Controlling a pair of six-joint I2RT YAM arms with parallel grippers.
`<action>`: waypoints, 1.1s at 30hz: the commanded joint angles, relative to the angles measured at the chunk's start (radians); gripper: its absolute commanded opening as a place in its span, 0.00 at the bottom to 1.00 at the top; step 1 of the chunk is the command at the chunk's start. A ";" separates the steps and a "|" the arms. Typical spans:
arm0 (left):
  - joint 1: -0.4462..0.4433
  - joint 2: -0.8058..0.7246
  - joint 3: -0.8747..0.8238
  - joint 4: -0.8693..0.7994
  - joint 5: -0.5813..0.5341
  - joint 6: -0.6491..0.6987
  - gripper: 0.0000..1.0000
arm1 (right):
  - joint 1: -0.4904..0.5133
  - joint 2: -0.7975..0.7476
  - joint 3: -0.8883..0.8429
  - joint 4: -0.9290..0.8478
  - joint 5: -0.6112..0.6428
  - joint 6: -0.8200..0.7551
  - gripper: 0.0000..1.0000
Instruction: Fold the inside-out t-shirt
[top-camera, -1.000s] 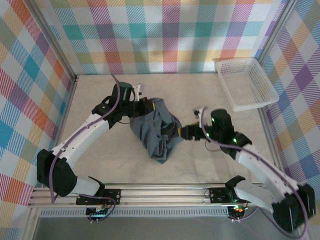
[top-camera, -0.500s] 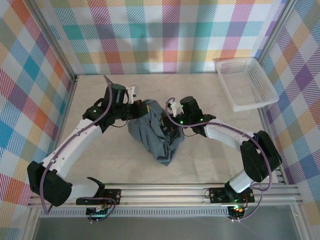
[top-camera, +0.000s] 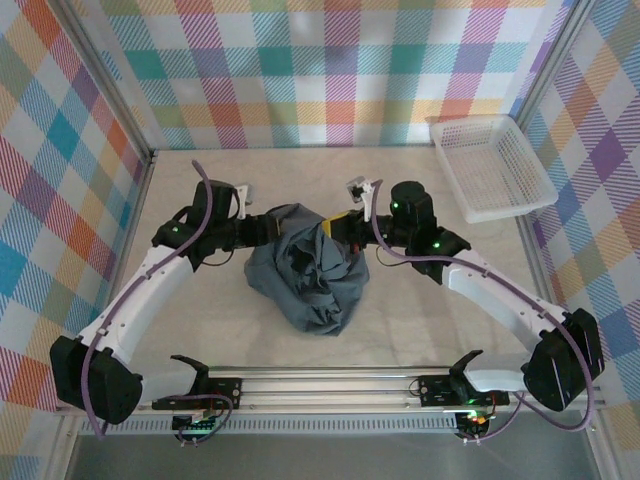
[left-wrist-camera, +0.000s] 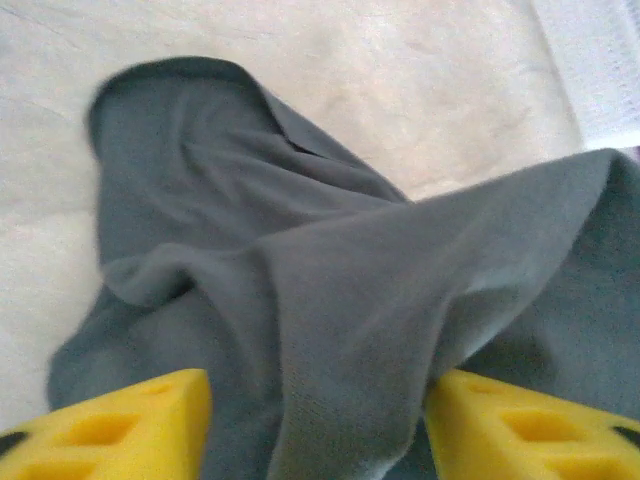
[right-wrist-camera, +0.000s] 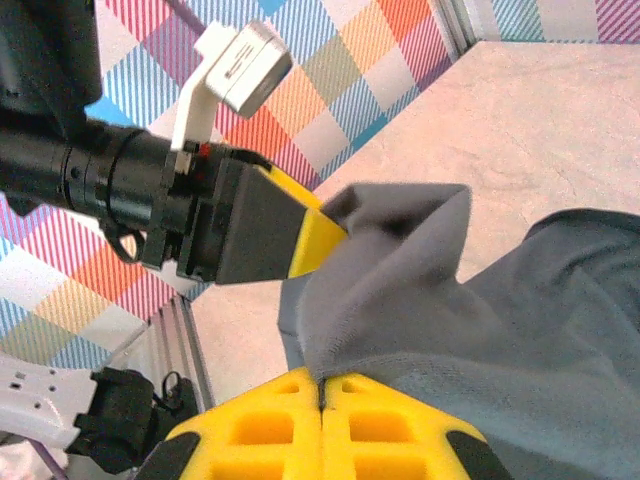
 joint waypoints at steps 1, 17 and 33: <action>0.000 -0.117 -0.051 -0.040 -0.077 0.054 0.66 | -0.009 0.019 0.044 0.028 -0.017 0.078 0.00; -0.555 -0.271 -0.422 0.302 -0.455 -0.384 0.54 | -0.013 0.119 0.139 -0.095 0.042 0.114 0.00; -0.494 0.165 -0.361 0.442 -0.756 -0.264 0.41 | -0.013 0.083 0.159 -0.206 0.118 0.146 0.00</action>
